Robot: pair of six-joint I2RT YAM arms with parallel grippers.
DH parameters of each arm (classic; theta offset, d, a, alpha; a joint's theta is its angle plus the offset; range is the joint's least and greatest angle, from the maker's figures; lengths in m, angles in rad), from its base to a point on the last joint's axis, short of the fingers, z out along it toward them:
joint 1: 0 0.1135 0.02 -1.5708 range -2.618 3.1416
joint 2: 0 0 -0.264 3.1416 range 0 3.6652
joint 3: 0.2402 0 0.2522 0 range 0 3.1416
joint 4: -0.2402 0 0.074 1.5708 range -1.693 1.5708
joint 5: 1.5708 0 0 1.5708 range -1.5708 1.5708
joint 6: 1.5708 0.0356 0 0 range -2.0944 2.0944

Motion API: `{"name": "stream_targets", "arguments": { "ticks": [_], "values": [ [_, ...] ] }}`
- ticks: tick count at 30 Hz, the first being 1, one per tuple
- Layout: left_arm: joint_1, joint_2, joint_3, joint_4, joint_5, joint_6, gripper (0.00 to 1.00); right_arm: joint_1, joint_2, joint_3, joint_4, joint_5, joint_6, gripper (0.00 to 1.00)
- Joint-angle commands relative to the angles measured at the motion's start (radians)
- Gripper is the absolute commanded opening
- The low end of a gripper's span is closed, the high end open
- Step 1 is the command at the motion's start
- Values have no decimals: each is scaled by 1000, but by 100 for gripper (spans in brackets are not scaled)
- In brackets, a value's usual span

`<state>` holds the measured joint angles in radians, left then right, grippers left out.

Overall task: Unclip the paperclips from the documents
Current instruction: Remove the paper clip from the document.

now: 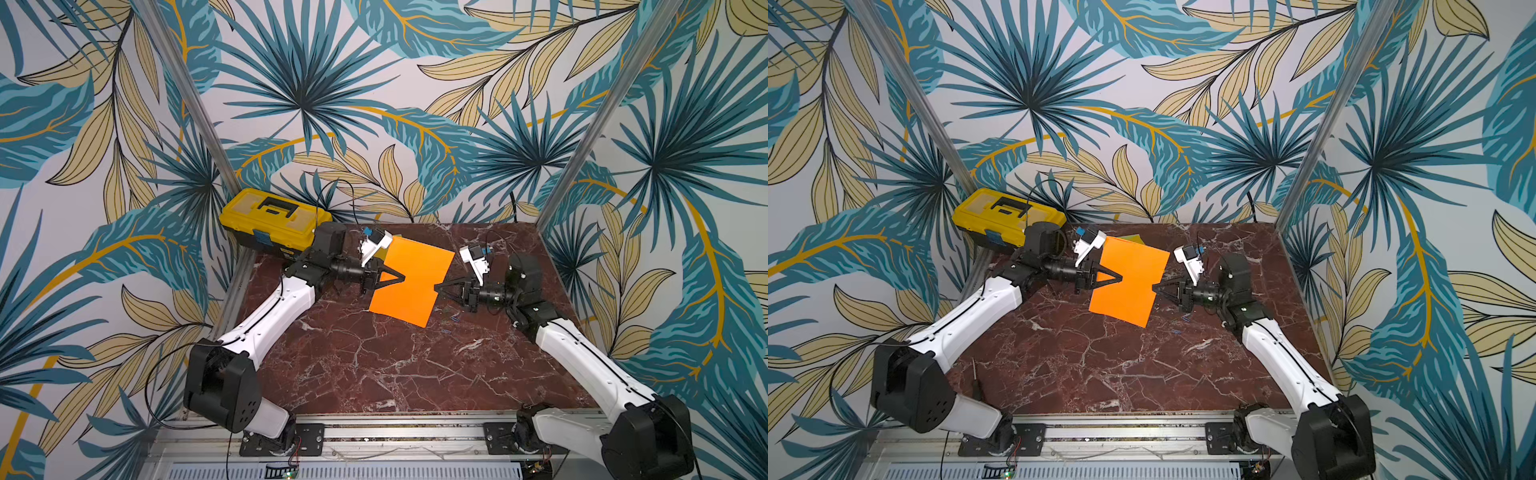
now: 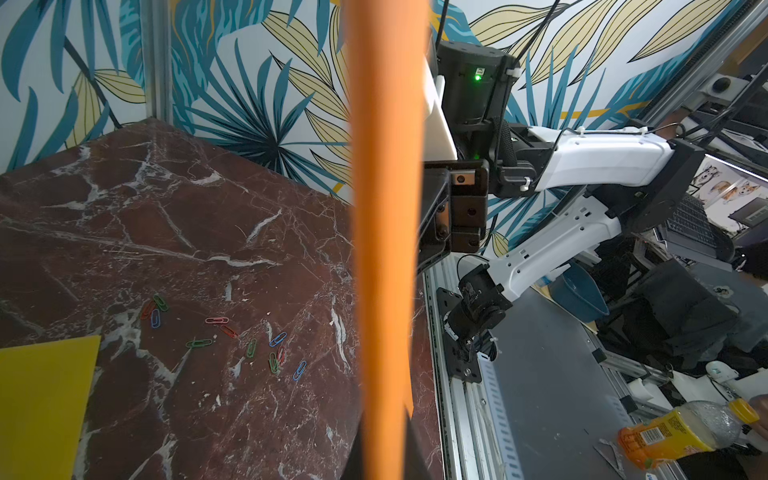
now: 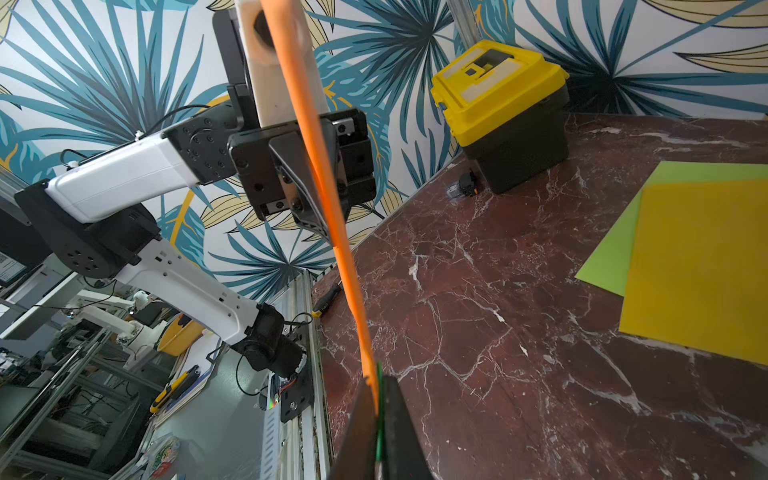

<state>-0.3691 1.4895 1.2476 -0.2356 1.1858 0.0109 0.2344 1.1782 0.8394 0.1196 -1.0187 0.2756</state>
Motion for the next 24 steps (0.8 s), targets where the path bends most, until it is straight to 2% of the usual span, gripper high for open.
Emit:
{"name": "stream_targets", "arguments": {
  "ticks": [1,24],
  "values": [
    [19,-38,-21,13,0,6,0,-12,-20,-13,-38,-6,-19,7],
    [31,-46,-25,12,-3,9,0,-15,-27,-16,-71,8,-41,7]
  ]
}}
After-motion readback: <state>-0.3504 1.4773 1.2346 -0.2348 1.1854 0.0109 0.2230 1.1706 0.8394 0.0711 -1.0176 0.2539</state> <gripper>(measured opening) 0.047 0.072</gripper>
